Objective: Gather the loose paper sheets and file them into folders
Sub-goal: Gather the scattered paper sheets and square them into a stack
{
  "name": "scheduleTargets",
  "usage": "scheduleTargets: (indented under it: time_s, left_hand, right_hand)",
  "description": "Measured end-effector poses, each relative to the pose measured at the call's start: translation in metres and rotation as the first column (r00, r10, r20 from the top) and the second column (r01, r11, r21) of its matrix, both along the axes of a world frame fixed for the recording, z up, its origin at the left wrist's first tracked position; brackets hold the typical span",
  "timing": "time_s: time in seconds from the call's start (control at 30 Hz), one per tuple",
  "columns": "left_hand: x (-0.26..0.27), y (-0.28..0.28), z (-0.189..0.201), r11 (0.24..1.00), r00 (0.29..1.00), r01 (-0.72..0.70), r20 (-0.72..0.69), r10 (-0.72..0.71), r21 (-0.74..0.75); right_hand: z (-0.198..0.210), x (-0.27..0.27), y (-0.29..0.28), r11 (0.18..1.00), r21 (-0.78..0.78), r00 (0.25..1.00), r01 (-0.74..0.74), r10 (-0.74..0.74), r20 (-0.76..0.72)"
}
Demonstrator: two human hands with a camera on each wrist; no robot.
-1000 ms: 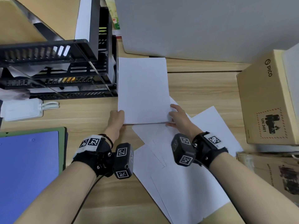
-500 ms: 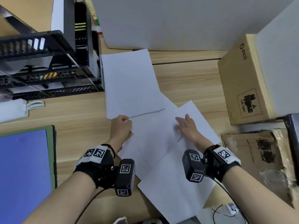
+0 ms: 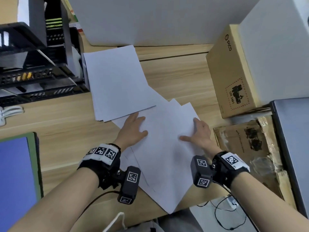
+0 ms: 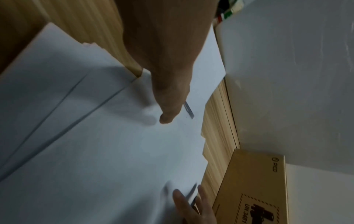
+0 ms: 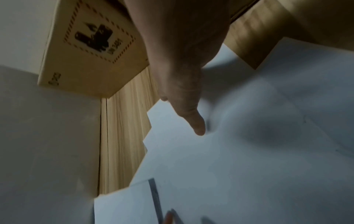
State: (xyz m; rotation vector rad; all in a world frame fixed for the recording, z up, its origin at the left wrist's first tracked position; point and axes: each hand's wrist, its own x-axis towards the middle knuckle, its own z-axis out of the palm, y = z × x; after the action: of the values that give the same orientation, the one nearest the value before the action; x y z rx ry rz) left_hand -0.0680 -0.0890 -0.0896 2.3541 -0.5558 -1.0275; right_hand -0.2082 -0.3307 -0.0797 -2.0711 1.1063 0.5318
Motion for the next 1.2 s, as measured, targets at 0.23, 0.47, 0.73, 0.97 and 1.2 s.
scheduleTargets:
  time_s: [0.23, 0.47, 0.73, 0.97, 1.2]
  left_hand:
    - [0.015, -0.009, 0.01, 0.984, 0.987, 0.158, -0.034, -0.156, 0.086]
    - [0.015, -0.001, 0.028, 0.972, 0.976, 0.201, -0.107, -0.189, 0.121]
    - [0.001, 0.017, 0.04, 0.946, 0.961, 0.26, -0.15, -0.233, 0.193]
    - [-0.004, 0.02, 0.04, 0.926, 0.944, 0.316, -0.166, -0.285, 0.206]
    - [-0.003, 0.032, 0.032, 0.957, 0.985, 0.165, 0.018, -0.174, 0.238]
  right_hand:
    - [-0.002, 0.004, 0.017, 0.995, -0.049, 0.996, -0.084, 0.083, -0.029]
    - [0.002, 0.0, 0.015, 0.987, 0.016, 0.985, -0.162, 0.162, -0.06]
    - [-0.008, -0.009, 0.007, 0.989, 0.016, 0.981, -0.146, 0.147, -0.127]
    - [-0.009, -0.032, 0.013, 0.989, 0.009, 0.98, -0.149, 0.149, -0.131]
    - [0.021, -0.055, 0.029, 1.0, 0.002, 0.994, -0.019, 0.019, -0.111]
